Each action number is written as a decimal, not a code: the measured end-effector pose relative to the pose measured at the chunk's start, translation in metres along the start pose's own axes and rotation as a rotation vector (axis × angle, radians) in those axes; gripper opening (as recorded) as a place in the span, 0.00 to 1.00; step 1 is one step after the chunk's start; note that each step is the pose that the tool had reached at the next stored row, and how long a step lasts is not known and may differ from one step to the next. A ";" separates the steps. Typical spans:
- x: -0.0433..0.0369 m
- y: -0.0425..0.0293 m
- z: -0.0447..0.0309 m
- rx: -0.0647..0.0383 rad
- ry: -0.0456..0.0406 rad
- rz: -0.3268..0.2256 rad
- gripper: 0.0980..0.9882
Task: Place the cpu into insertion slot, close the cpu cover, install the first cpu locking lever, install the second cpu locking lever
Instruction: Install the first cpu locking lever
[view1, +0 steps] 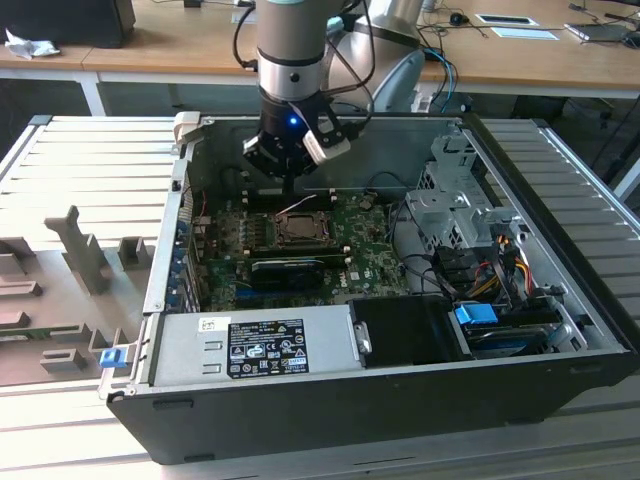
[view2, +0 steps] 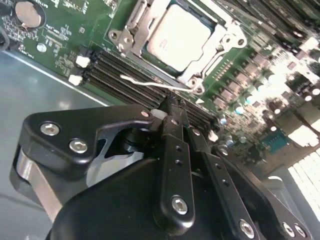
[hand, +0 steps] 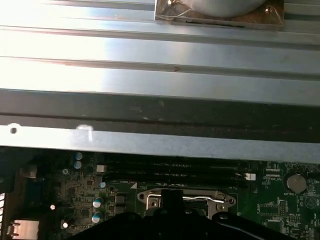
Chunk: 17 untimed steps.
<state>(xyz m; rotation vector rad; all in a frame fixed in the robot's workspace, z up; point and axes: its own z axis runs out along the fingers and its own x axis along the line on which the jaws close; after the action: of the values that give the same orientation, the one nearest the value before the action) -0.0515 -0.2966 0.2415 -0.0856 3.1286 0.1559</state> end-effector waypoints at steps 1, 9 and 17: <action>-0.0008 -0.0002 0.0028 0.000 0.0001 -0.001 0.01; -0.0048 0.0013 0.0129 0.000 0.0022 -0.022 0.01; -0.0147 0.0019 0.0152 -0.004 0.0019 -0.022 0.01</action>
<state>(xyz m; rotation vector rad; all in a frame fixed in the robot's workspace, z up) -0.0369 -0.2924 0.2267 -0.1196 3.1281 0.1617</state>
